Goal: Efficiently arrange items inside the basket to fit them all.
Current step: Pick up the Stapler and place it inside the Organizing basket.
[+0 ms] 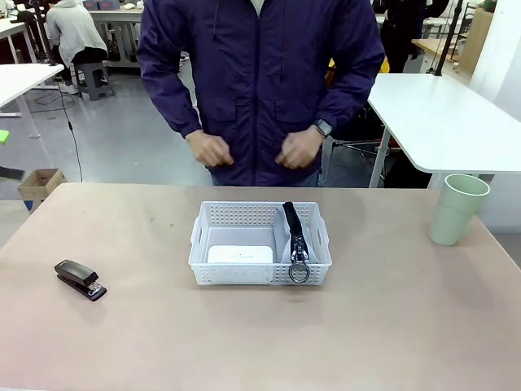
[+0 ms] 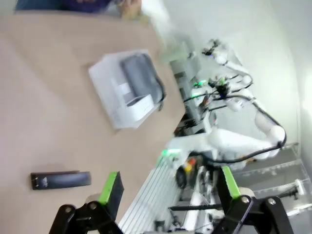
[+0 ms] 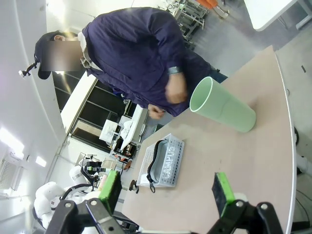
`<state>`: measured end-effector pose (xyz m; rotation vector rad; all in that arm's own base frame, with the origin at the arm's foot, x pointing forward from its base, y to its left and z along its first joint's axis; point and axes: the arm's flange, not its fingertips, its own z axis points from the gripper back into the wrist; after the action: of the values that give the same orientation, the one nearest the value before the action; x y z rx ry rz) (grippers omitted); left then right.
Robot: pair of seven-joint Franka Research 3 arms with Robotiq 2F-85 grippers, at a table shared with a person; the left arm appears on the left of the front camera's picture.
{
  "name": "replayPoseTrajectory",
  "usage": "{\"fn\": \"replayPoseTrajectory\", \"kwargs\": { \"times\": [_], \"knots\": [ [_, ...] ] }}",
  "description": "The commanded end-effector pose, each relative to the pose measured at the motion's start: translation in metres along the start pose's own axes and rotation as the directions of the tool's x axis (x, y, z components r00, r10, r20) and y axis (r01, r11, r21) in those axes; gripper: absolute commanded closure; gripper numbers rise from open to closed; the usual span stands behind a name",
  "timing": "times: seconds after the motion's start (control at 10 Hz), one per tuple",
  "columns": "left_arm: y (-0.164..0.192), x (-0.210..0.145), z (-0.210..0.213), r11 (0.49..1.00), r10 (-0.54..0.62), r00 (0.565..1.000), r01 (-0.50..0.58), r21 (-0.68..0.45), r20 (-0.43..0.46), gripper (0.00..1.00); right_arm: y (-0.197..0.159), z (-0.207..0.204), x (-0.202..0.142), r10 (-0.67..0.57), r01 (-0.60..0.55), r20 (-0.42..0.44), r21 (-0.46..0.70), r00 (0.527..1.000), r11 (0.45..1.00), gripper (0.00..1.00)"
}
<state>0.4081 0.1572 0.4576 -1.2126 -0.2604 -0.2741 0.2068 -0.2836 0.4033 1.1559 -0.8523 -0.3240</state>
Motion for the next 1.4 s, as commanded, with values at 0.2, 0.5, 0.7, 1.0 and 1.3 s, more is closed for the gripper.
{"fn": "replayPoseTrajectory", "kwargs": {
  "times": [0.2, 0.5, 0.7, 1.0, 1.3],
  "knots": [
    [-0.041, 0.004, -0.071, 0.802, 0.143, 0.942, 0.069, 0.594, -0.303, 0.00, 0.001, -0.001, 0.002, 0.029, -0.029, 0.021, 0.016, 0.999, 0.999, 0.00],
    [-0.031, -0.016, -0.124, 0.586, 0.394, 0.901, -0.093, 0.805, -0.183, 0.00, 0.001, -0.001, 0.002, 0.029, -0.029, 0.021, 0.016, 0.999, 0.999, 0.00],
    [-0.034, -0.022, -0.130, 0.648, 0.344, 0.927, -0.120, 0.752, -0.148, 0.00, 0.001, -0.001, 0.002, 0.029, -0.029, 0.021, 0.016, 0.999, 0.999, 0.00],
    [-0.028, -0.021, -0.137, 0.610, 0.366, 0.912, -0.086, 0.788, -0.184, 0.00, 0.001, -0.001, 0.002, 0.029, -0.029, 0.021, 0.016, 0.999, 0.999, 0.00],
    [-0.030, -0.017, -0.147, 0.698, -0.044, 0.802, 0.452, 0.556, -0.596, 0.00, 0.001, -0.001, 0.002, 0.029, -0.029, 0.021, 0.016, 0.999, 0.999, 0.00]
  ]
}}
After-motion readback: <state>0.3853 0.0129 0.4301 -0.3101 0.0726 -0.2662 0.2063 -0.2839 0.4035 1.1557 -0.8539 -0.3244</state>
